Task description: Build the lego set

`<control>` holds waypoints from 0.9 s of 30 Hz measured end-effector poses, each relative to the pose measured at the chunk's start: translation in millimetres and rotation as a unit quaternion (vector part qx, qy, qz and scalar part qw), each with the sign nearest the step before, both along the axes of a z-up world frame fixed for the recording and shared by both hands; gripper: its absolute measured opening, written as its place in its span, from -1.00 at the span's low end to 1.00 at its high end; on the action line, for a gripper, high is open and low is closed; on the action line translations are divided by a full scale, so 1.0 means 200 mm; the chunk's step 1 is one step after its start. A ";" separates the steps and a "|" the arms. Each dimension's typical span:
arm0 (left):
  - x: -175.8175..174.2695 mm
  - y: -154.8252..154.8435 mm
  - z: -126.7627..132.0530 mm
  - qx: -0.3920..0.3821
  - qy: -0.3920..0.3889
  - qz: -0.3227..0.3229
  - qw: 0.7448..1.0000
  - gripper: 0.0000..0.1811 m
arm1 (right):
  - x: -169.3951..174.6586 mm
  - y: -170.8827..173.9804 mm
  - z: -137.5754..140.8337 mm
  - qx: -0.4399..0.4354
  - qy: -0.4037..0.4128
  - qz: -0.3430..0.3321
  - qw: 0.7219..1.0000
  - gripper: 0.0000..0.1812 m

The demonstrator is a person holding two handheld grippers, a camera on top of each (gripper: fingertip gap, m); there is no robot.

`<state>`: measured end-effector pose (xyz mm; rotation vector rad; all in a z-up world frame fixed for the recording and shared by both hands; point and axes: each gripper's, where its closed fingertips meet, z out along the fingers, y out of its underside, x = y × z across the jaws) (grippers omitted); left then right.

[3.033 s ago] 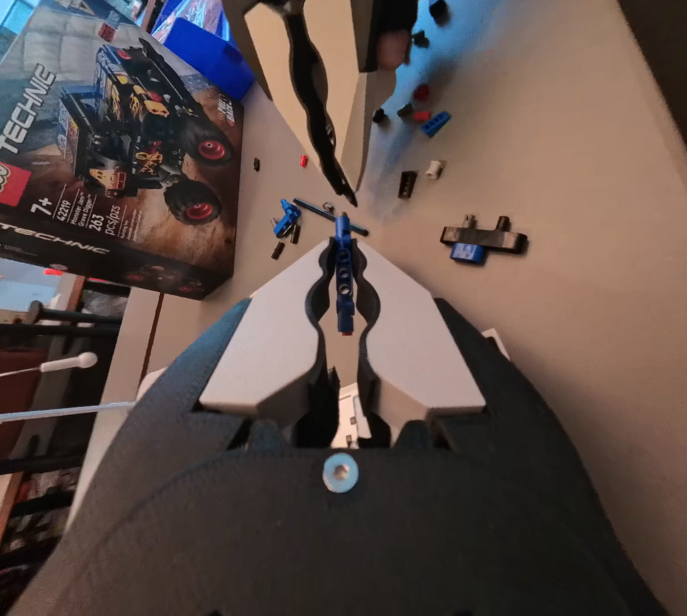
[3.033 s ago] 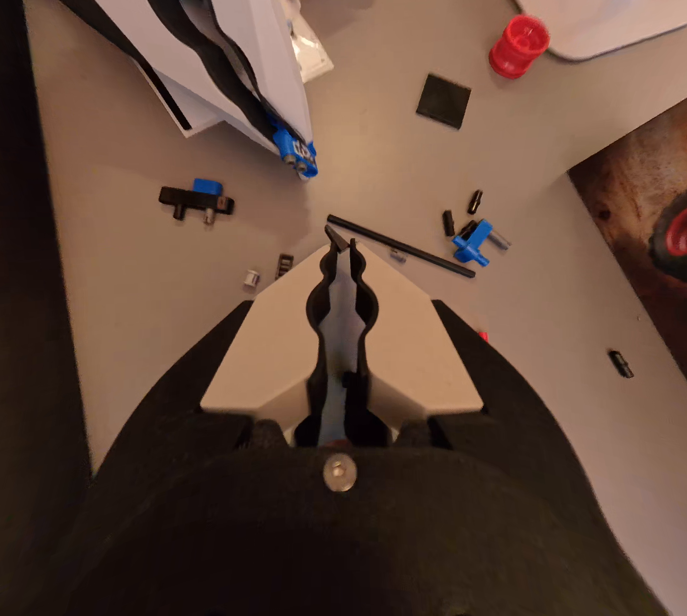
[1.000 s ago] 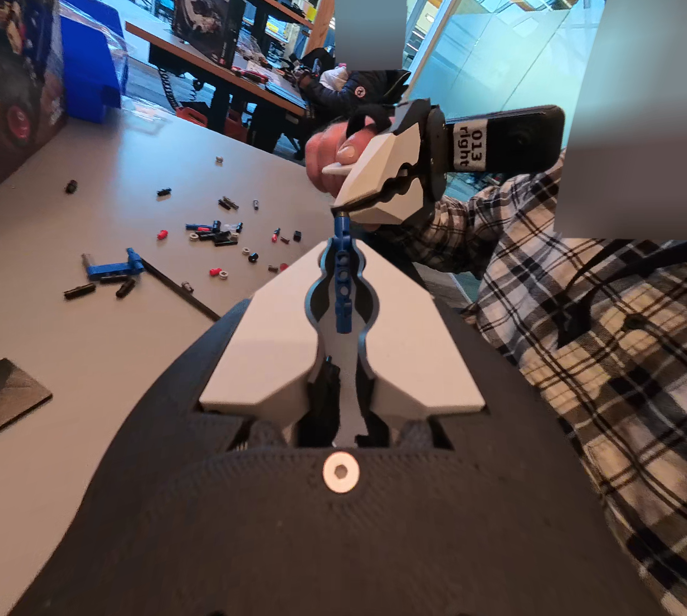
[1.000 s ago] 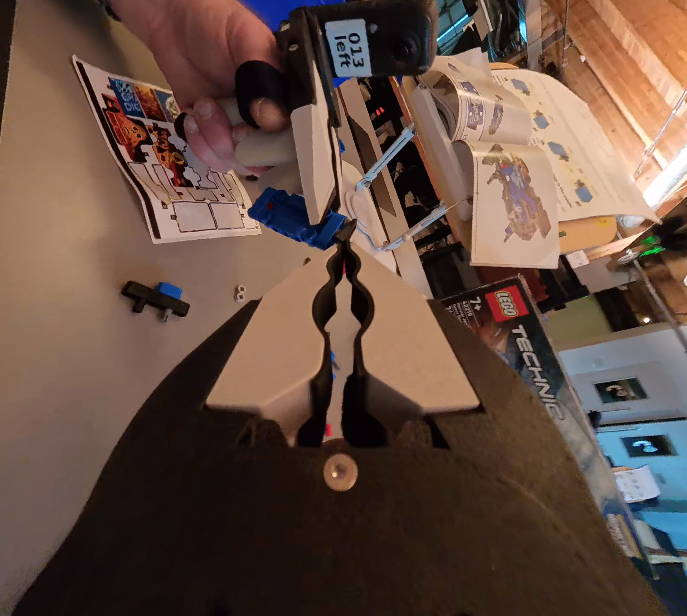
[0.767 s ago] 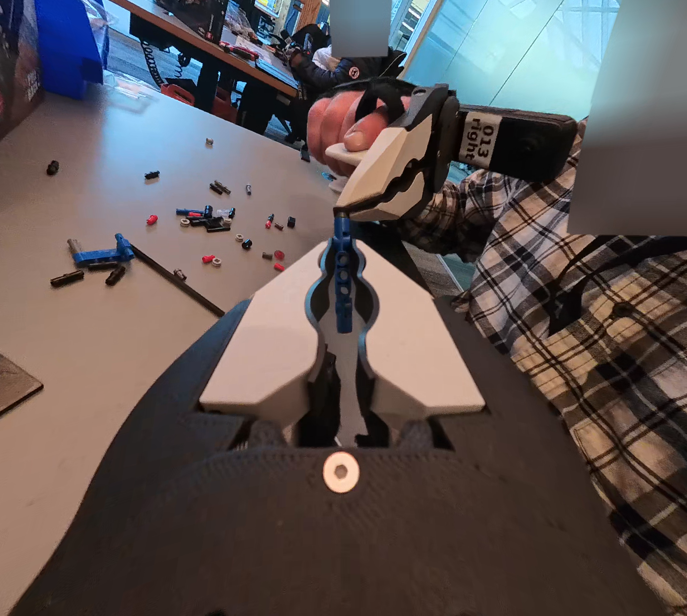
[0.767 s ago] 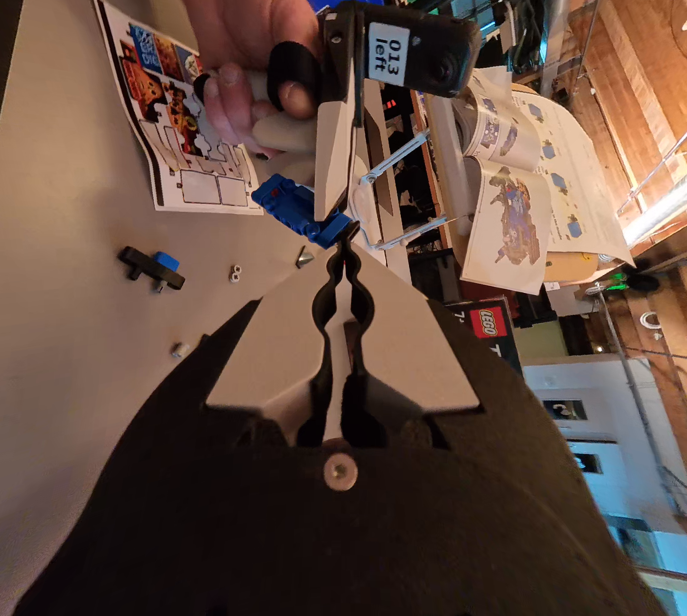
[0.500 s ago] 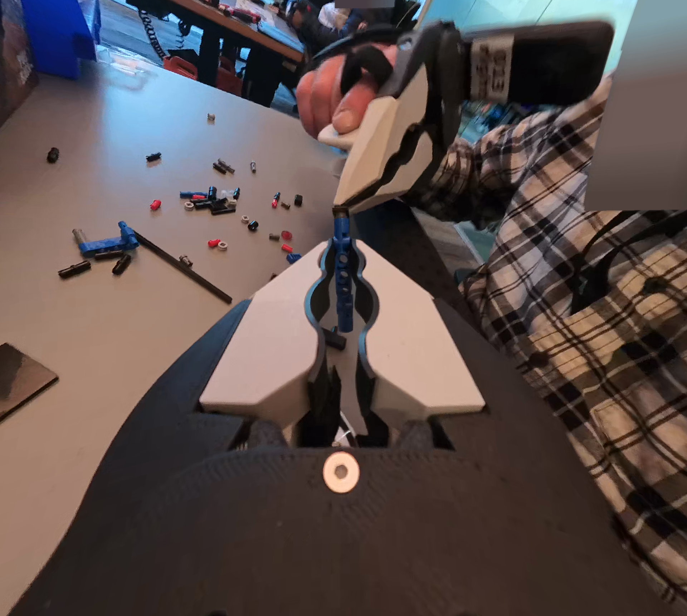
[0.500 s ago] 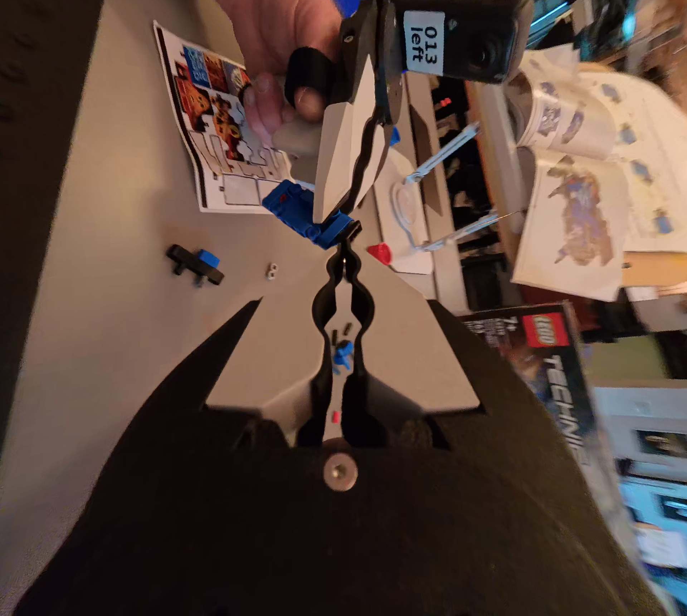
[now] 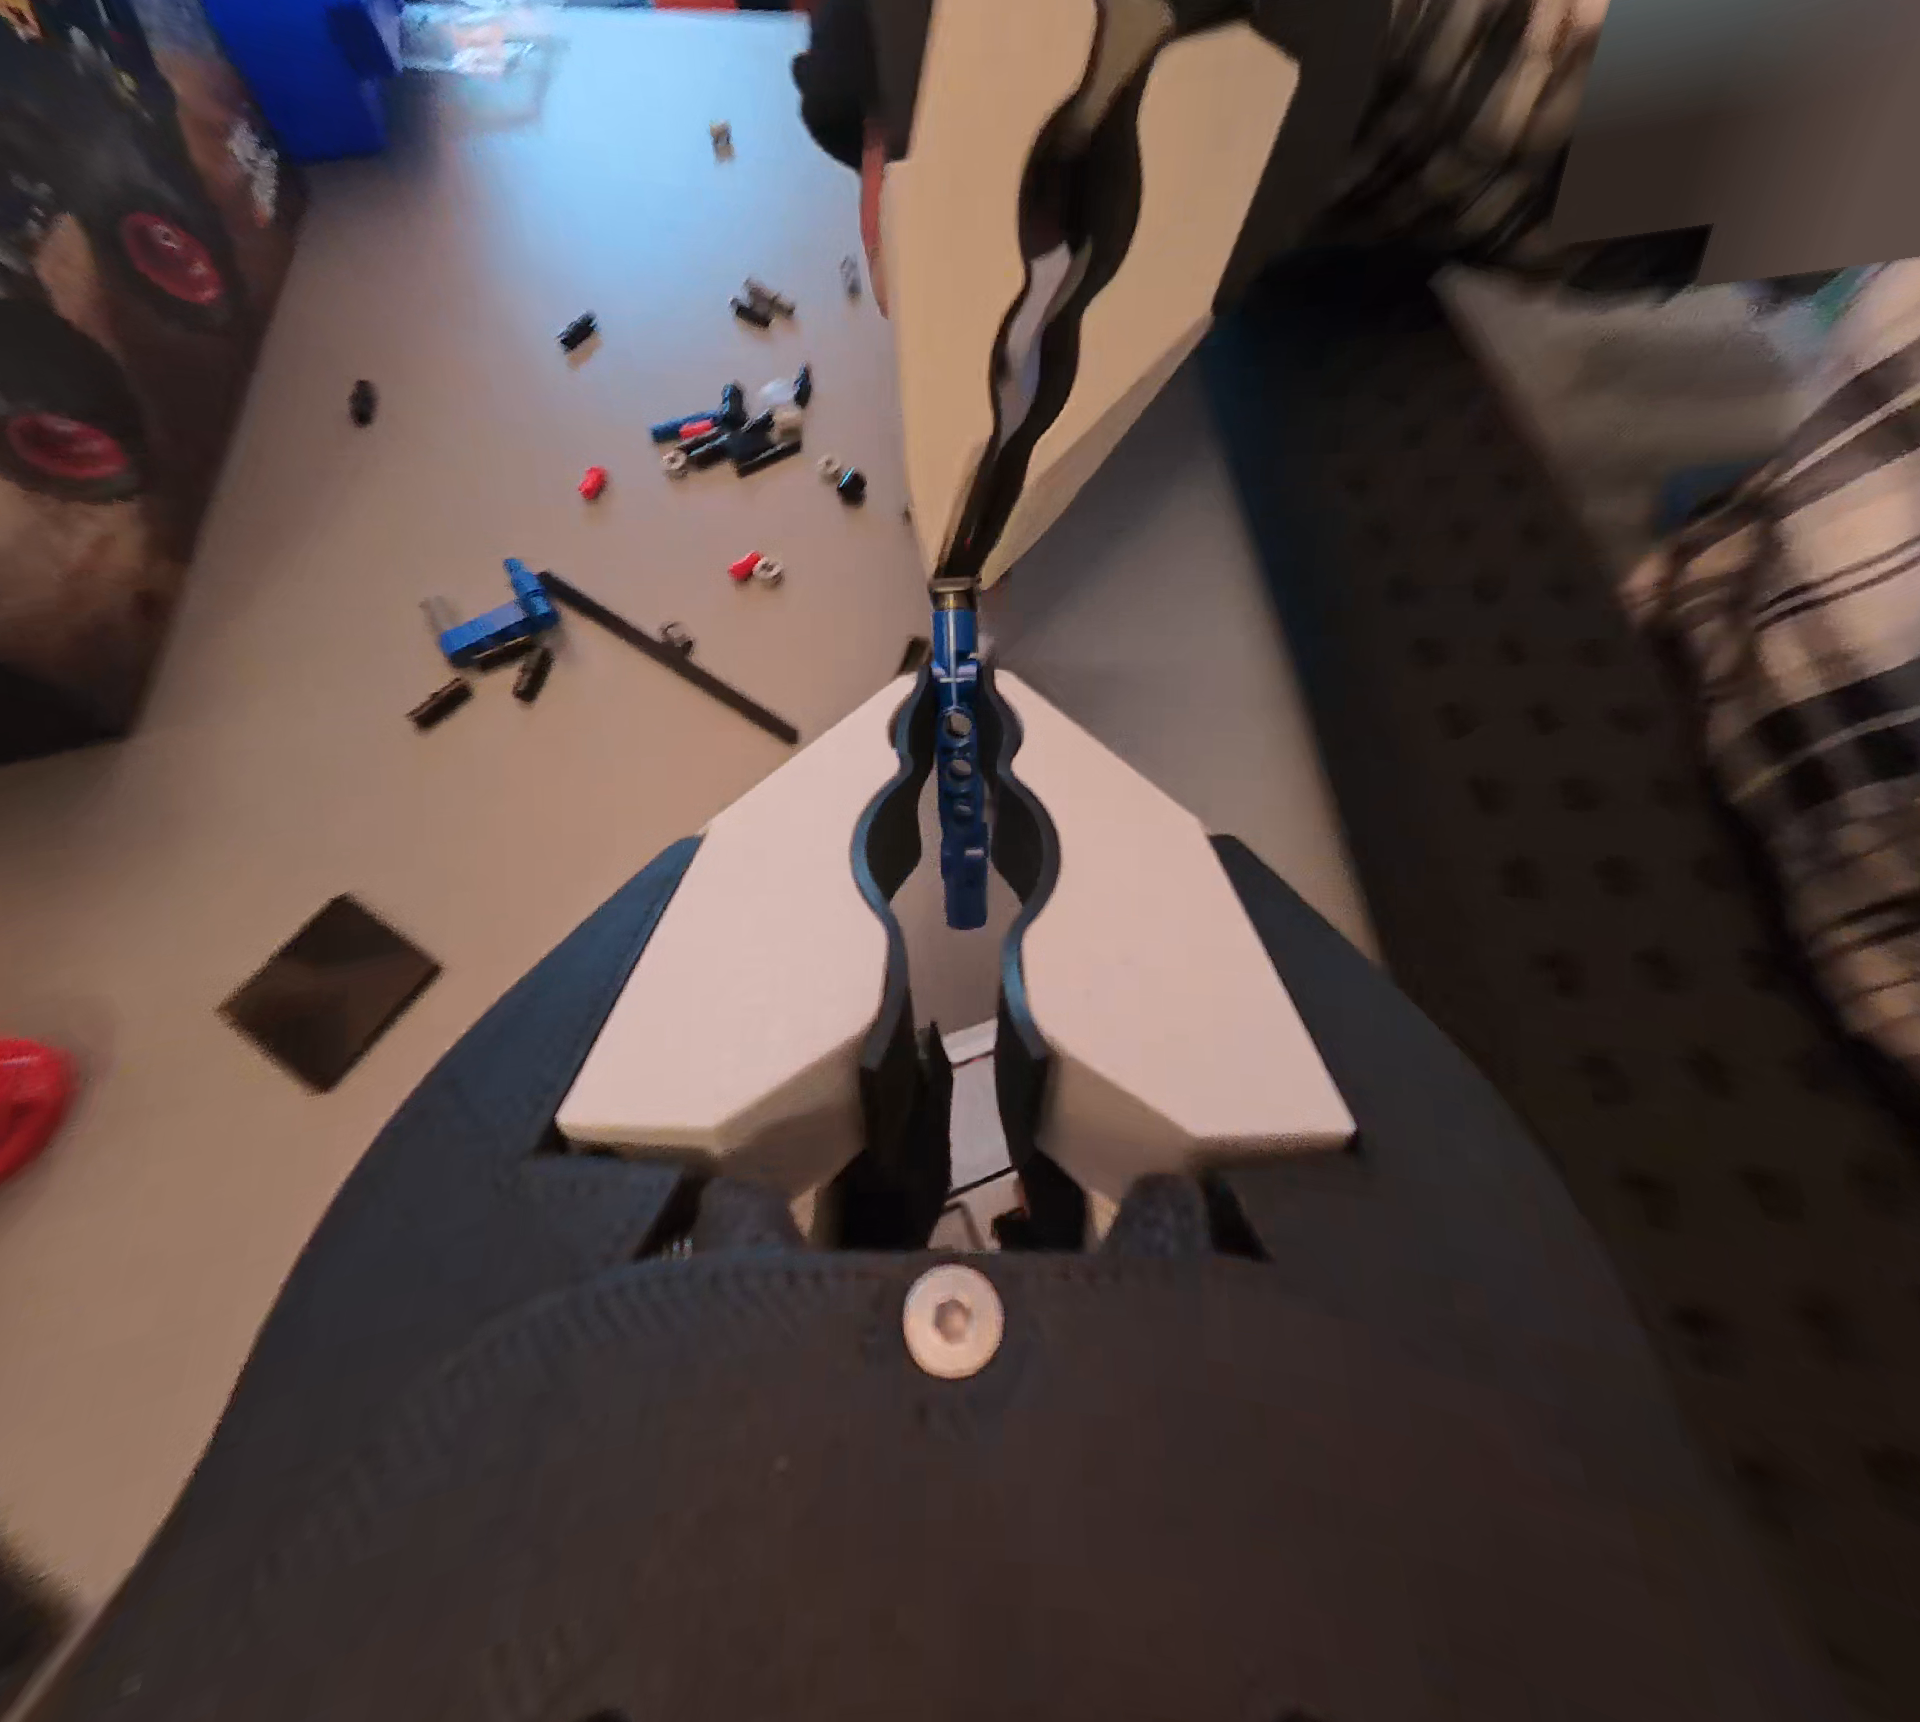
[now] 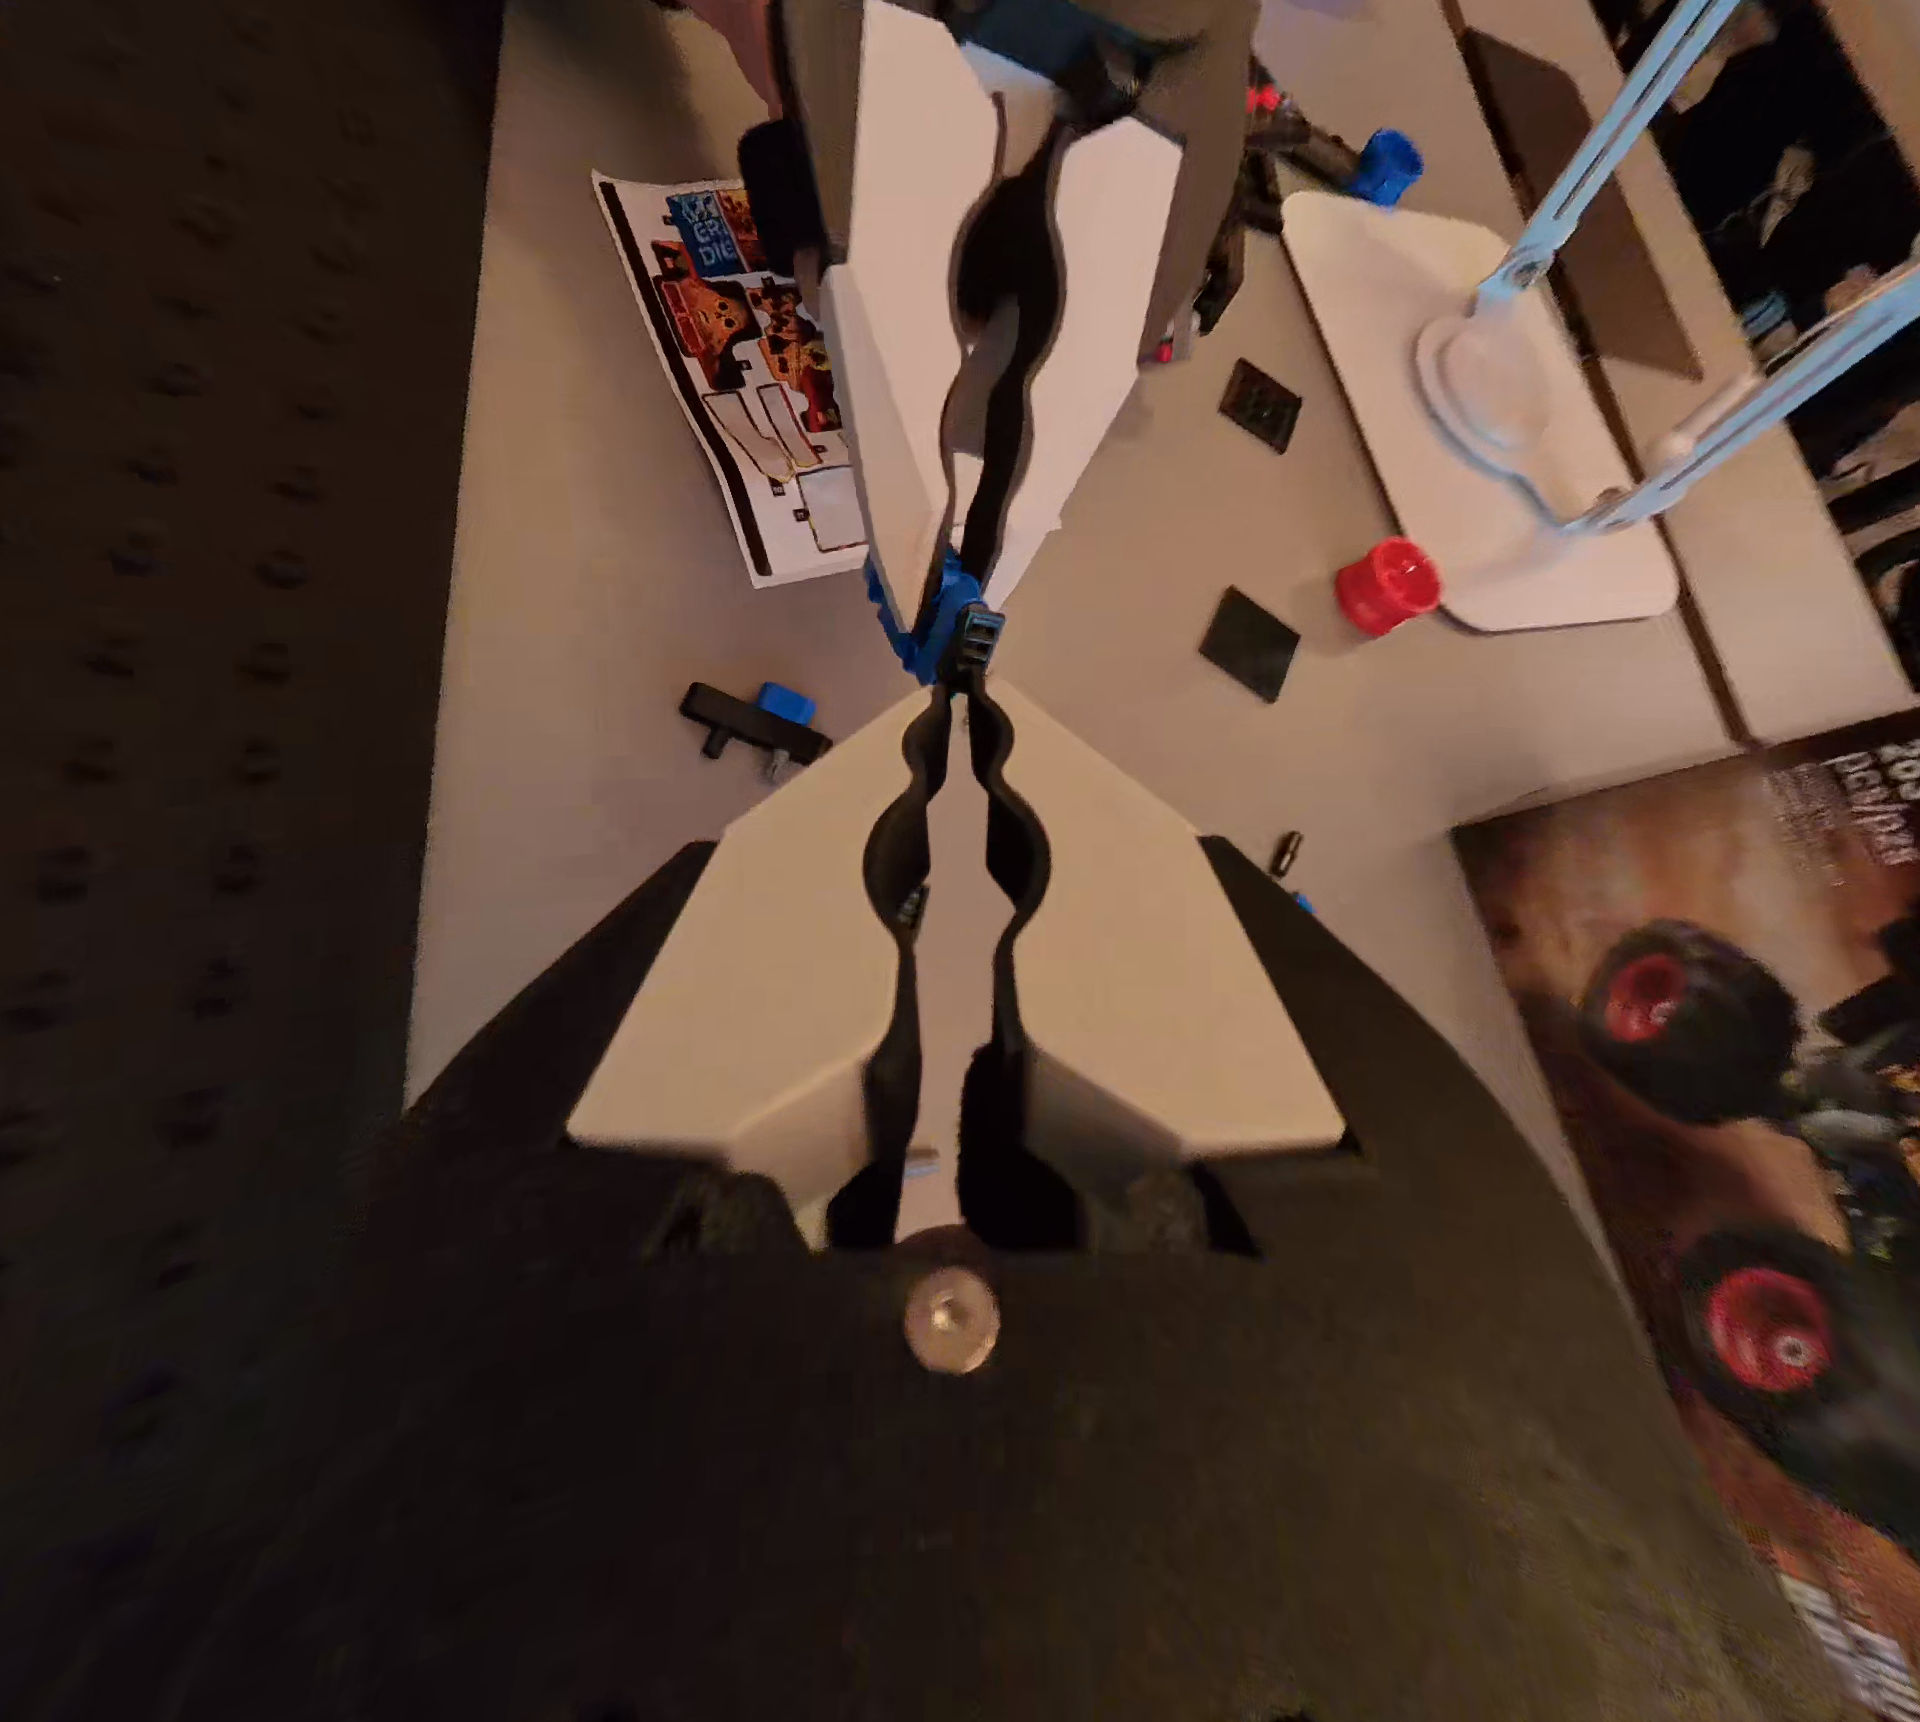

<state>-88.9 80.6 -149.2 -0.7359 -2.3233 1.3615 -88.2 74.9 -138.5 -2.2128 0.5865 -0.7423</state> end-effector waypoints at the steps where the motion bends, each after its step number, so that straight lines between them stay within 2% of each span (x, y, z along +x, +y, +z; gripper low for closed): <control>1: 0.00 0.00 -0.02 -0.001 -0.028 0.001 1.000 -0.94 | 0.00 0.00 -0.02 0.002 0.013 -0.004 1.000 -0.99; 3: 0.02 -0.01 -0.05 -0.010 -0.081 0.006 0.997 -0.94 | 0.00 0.00 -0.05 0.001 0.033 -0.011 0.999 -1.00; 10: 0.05 -0.02 -0.07 -0.037 -0.184 0.019 0.982 -0.95 | 0.01 -0.01 -0.08 0.059 0.076 -0.033 0.995 -1.00; 14: 0.06 -0.03 -0.11 -0.038 -0.254 0.024 0.966 -0.95 | 0.01 -0.02 -0.14 0.047 0.098 -0.053 0.993 -1.00; 20: 0.07 -0.05 -0.15 -0.043 -0.357 0.042 0.932 -0.95 | 0.03 -0.03 -0.19 0.016 0.122 -0.092 0.988 -1.00; 23: 0.09 -0.06 -0.17 -0.044 -0.419 0.050 0.906 -0.96 | 0.04 -0.04 -0.23 0.002 0.137 -0.114 0.984 -1.00; 27: 0.11 -0.06 -0.20 -0.038 -0.466 0.059 0.882 -0.96 | 0.06 -0.05 -0.26 -0.006 0.155 -0.144 0.977 -1.00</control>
